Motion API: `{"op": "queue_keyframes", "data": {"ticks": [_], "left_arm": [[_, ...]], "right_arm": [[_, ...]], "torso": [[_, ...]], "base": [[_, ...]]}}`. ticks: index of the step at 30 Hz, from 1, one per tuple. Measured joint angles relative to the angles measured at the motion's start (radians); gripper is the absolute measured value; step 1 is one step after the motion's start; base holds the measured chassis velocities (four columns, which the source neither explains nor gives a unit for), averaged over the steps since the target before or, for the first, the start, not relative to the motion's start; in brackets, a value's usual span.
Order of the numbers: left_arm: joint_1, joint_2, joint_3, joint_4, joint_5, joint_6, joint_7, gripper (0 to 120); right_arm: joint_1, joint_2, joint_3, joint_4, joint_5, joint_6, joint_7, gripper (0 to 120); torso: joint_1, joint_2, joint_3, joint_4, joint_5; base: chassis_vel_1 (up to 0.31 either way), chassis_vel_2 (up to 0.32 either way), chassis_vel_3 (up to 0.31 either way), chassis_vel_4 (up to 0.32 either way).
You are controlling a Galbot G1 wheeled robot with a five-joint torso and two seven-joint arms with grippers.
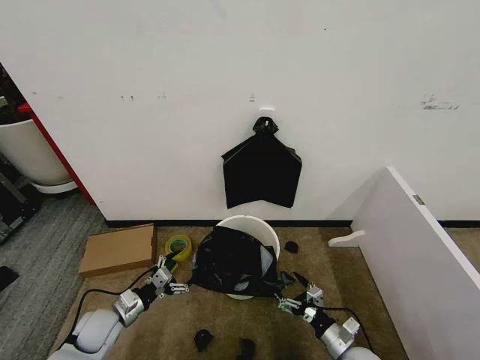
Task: Place the garbage bag over the trash bin.
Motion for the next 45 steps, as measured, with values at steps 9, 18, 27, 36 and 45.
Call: {"op": "queue_keyframes", "data": {"ticks": [9, 18, 27, 36, 45], "left_arm": [[0.0, 0.009, -0.031, -0.021, -0.031, -0.02, 0.109, 100], [-0.018, 0.011, -0.098, -0.002, -0.062, -0.081, 0.326, 100], [-0.031, 0.021, -0.167, 0.036, -0.114, -0.096, 0.505, 100], [-0.073, 0.01, -0.184, 0.107, -0.246, -0.106, 0.717, 100], [-0.073, 0.014, -0.203, 0.146, -0.262, -0.155, 0.656, 100]], "right_arm": [[-0.01, -0.021, 0.085, -0.05, -0.036, -0.003, -0.28, 100], [-0.007, -0.006, 0.104, -0.066, -0.065, 0.012, -0.286, 100], [-0.008, 0.006, 0.095, -0.054, -0.096, 0.021, -0.28, 100], [-0.002, 0.013, 0.095, -0.053, -0.107, 0.023, -0.243, 100], [-0.018, -0.012, 0.159, -0.013, -0.091, 0.05, -0.319, 100]], "torso": [[0.0, 0.0, 0.0, -0.0001, 0.0], [0.0, 0.0, 0.0, 0.0, 0.0], [0.0, 0.0, 0.0, 0.0, 0.0], [0.0, 0.0, 0.0, -0.0001, -0.0001], [0.0, 0.0, 0.0, 0.0, -0.0001]], "base": [[0.0, 0.0, 0.0, 0.0], [0.0, 0.0, 0.0, 0.0], [0.0, 0.0, 0.0, 0.0], [0.0, 0.0, 0.0, 0.0], [0.0, 0.0, 0.0, 0.0]]}}
